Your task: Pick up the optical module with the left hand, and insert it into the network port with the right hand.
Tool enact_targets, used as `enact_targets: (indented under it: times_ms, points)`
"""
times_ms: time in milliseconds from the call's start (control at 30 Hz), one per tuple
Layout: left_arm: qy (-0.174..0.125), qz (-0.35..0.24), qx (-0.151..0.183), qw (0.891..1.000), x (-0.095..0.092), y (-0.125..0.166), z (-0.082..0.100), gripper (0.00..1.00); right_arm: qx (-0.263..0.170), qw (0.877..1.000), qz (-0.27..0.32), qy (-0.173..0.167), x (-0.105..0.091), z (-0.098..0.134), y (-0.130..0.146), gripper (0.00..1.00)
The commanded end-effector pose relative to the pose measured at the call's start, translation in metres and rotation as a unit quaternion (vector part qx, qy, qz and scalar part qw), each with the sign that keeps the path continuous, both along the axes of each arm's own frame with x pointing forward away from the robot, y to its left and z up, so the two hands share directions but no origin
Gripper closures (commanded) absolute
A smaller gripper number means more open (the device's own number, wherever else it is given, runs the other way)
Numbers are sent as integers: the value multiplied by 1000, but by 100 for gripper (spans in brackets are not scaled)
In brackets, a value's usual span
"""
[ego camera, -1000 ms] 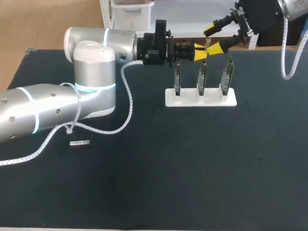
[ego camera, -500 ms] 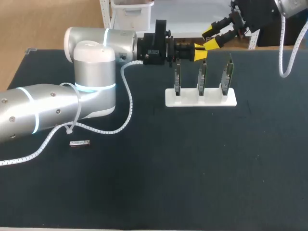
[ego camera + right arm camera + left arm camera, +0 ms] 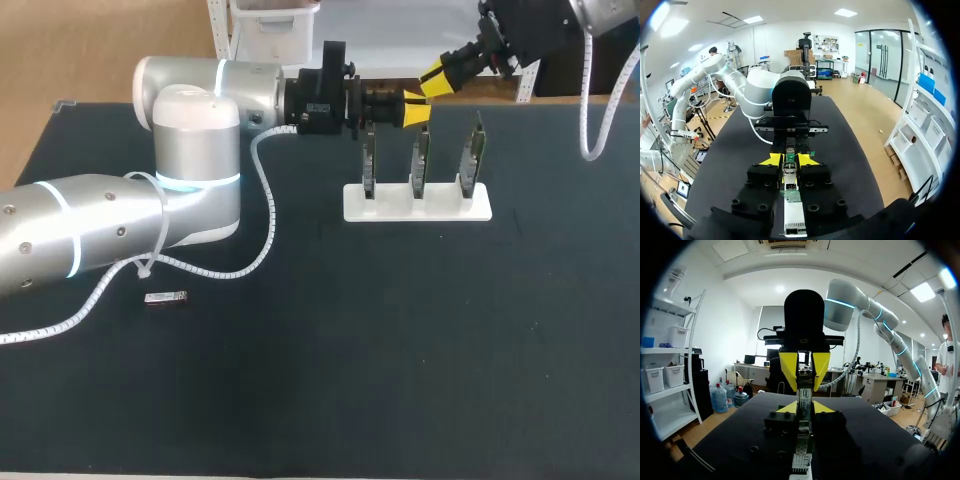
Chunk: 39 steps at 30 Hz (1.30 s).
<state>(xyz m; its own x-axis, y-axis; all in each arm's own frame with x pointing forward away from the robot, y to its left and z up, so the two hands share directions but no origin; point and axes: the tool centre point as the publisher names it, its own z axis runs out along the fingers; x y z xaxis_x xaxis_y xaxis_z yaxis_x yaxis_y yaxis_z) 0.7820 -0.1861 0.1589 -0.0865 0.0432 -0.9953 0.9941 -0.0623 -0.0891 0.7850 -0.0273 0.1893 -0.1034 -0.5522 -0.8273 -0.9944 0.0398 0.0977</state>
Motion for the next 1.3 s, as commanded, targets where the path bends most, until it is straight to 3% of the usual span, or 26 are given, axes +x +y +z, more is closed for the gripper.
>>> enact_targets:
  times_ms: [33, 67, 433, 767, 1033, 1300]
  points:
    - [-1, 3, -1, 1000, -3, 0, 0, 99, 0, 1000, 0, -2, -1, 0, 0, 100]
    - [-1, 3, -1, 1000, -3, 0, 0, 0, 0, 1000, 0, -2, -1, 0, 0, 100]
    - [3, 1, -2, 1000, -3, 3, 0, 0, -2, 1000, -4, -8, -2, 1, -4, 100]
    - [4, 2, 53, 999, -6, 10, -6, 0, 2, 1000, -4, -11, -2, 1, -7, 100]
    - [2, 8, 124, 992, -3, 16, -14, 0, 6, 1000, -5, -9, -5, -1, -8, 100]
    - [1, 1, 161, 987, -1, 21, -23, 0, 10, 1000, -7, -9, -5, -3, -10, 100]
